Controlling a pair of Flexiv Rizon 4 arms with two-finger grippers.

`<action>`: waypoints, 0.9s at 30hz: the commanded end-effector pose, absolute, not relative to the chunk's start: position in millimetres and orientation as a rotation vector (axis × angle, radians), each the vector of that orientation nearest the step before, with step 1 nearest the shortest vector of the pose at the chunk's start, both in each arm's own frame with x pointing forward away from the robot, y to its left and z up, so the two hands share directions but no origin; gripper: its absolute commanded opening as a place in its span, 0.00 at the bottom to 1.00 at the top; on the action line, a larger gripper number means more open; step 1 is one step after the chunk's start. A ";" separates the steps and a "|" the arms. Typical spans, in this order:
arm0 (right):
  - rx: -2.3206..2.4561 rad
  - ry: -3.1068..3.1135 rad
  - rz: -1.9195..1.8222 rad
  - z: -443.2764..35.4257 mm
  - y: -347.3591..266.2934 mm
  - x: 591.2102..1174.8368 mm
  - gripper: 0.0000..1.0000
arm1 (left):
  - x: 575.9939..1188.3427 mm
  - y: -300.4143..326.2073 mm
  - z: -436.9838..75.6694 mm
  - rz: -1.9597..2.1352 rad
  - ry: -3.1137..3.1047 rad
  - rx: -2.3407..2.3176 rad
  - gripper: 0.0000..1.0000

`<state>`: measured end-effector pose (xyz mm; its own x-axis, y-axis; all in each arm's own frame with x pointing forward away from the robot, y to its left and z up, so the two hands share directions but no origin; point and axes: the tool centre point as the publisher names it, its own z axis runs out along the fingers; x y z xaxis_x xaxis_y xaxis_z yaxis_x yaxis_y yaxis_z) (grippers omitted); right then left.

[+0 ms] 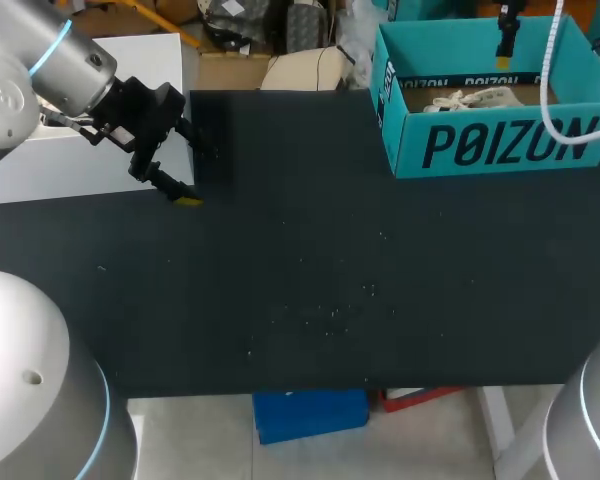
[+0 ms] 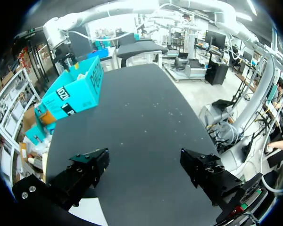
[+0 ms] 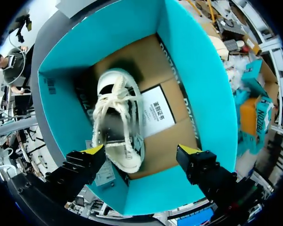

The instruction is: Take the shoe out of the shoebox, open the shoe tongue, remove and reinsert the insole, then place the shoe into the shoebox

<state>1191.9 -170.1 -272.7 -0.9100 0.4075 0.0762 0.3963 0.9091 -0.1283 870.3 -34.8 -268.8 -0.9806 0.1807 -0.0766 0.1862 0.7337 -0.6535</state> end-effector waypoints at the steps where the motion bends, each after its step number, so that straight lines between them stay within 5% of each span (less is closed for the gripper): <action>1: -0.698 -3.082 0.217 -217.4 -149.6 1148.6 1.00 | 869.4 -35.3 -269.8 -1.097 2.915 0.306 1.00; 12: -0.898 -3.211 0.206 -172.4 -110.1 1078.1 1.00 | 869.4 -35.3 -269.8 -1.097 2.915 0.306 1.00; 27: -1.046 -3.442 0.348 -194.0 -71.3 1004.0 1.00 | 869.4 -35.3 -269.8 -1.097 2.915 0.306 1.00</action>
<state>1051.7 -90.7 -190.8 -0.7954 0.5814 0.1712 0.5703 0.8136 -0.1134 870.2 -34.9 -268.8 -0.9806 0.1806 -0.0765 0.1861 0.7337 -0.6535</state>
